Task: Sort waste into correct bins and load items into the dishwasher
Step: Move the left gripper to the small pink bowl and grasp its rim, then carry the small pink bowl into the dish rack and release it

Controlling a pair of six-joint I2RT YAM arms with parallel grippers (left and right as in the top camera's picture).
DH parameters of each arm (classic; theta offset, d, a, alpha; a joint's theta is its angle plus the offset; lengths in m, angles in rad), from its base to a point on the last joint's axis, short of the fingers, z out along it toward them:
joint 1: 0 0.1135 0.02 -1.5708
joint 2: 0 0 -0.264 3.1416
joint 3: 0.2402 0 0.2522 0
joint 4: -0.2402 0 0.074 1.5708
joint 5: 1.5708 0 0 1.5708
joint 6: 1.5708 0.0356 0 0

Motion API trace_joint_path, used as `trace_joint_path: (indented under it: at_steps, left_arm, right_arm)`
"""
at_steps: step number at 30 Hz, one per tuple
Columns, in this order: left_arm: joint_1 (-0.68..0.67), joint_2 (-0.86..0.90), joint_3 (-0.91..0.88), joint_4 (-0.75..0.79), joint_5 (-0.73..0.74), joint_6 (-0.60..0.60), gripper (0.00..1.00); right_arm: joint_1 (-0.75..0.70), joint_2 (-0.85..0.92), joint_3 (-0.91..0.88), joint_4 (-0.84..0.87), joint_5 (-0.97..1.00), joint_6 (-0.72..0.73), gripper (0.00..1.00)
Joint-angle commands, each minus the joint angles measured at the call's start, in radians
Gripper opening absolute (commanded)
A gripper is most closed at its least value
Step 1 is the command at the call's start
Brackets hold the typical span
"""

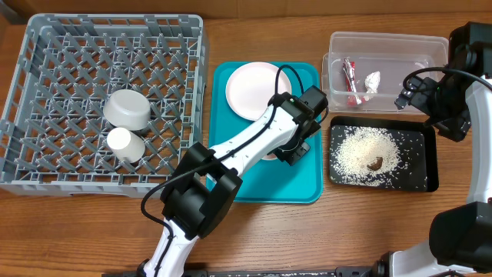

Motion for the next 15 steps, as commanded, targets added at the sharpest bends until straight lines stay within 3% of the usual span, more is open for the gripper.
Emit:
trace_joint_path:
  at_steps: [1,9,15]
  left_arm:
    - [0.004,0.006,0.043,-0.009,-0.024,-0.039,0.04]
    - [0.025,-0.024,0.281,-0.146,-0.025,-0.101,0.04]
    - [0.126,-0.069,0.491,-0.223,-0.027,-0.102,0.04]
  right_arm:
    - [-0.002,-0.02,0.024,0.002,0.002,0.008,1.0]
    - [-0.002,-0.02,0.024,0.0,0.002,0.008,1.0]
    - [-0.002,-0.02,0.024,0.0,0.002,0.005,1.0]
